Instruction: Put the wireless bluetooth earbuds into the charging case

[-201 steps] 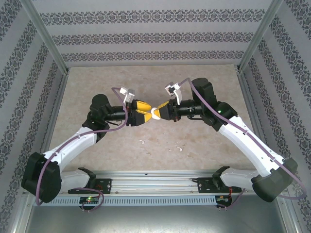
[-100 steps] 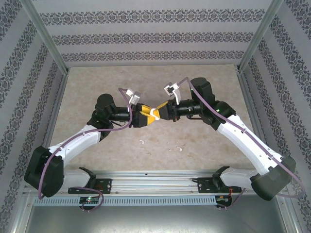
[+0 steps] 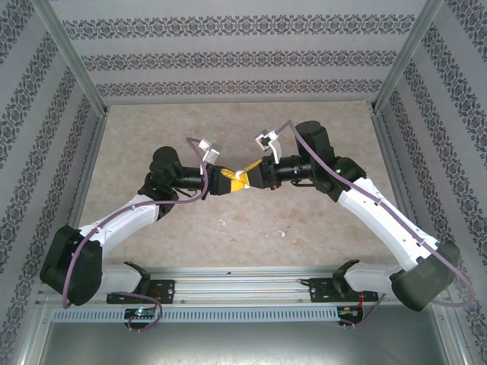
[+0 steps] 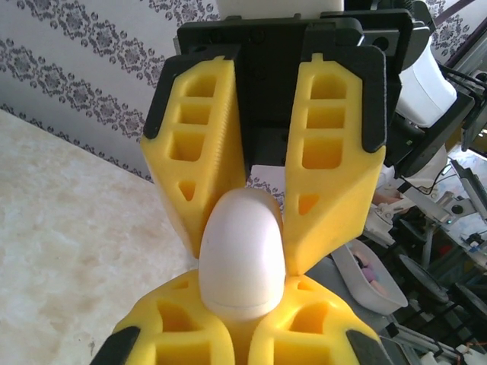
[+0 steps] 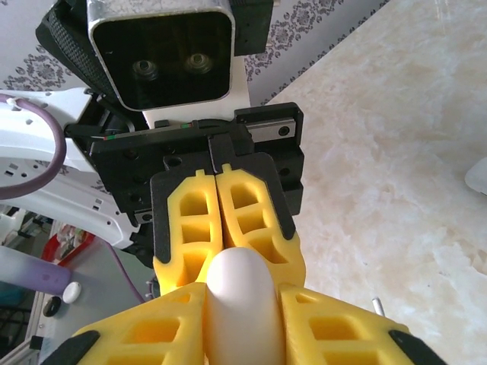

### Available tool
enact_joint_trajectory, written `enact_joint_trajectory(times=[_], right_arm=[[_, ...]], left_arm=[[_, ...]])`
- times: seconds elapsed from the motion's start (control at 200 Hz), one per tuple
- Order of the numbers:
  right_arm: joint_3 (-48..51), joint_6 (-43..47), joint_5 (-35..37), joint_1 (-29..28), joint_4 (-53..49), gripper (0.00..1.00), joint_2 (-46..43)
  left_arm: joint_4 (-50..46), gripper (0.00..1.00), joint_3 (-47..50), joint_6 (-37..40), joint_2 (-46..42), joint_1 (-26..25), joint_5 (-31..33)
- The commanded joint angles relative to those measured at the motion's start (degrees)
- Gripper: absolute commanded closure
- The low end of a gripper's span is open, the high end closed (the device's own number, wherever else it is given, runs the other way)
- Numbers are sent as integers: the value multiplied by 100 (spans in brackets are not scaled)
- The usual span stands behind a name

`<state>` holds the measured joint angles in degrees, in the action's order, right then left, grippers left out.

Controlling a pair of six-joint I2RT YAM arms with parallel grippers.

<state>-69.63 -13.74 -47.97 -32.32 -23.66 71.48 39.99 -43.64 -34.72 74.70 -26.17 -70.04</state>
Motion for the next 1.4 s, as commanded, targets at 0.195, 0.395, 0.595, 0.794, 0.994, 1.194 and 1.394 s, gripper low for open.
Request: enact_joint_trajectory(times=[0.195, 0.395, 0.595, 0.794, 0.994, 1.194, 1.394], right_arm=[[462, -802, -776, 566, 1047, 62, 261], [355, -841, -653, 634, 828, 54, 314], [385, -1227, -429, 639, 799, 42, 10], [570, -1752, 974, 600, 10, 39, -403], [763, -1967, 2089, -83, -875, 40, -434], [1488, -3185, 2915, -970, -243, 46, 120], [1646, -4327, 3347, -1673, 584, 52, 1139]], left_arm=[[916, 100, 355, 205, -169, -46, 9], [630, 100, 469, 596, -297, -42, 220], [-362, 100, 596, 1525, -643, -13, 821], [-1573, 100, 825, 2459, -1212, 59, 1723], [-2350, 100, 1154, 2824, -1595, 227, 2756], [-2327, 100, 1570, 1976, -1709, 1011, 3103], [-3031, 100, 1680, 1587, -2180, 1696, 3309]])
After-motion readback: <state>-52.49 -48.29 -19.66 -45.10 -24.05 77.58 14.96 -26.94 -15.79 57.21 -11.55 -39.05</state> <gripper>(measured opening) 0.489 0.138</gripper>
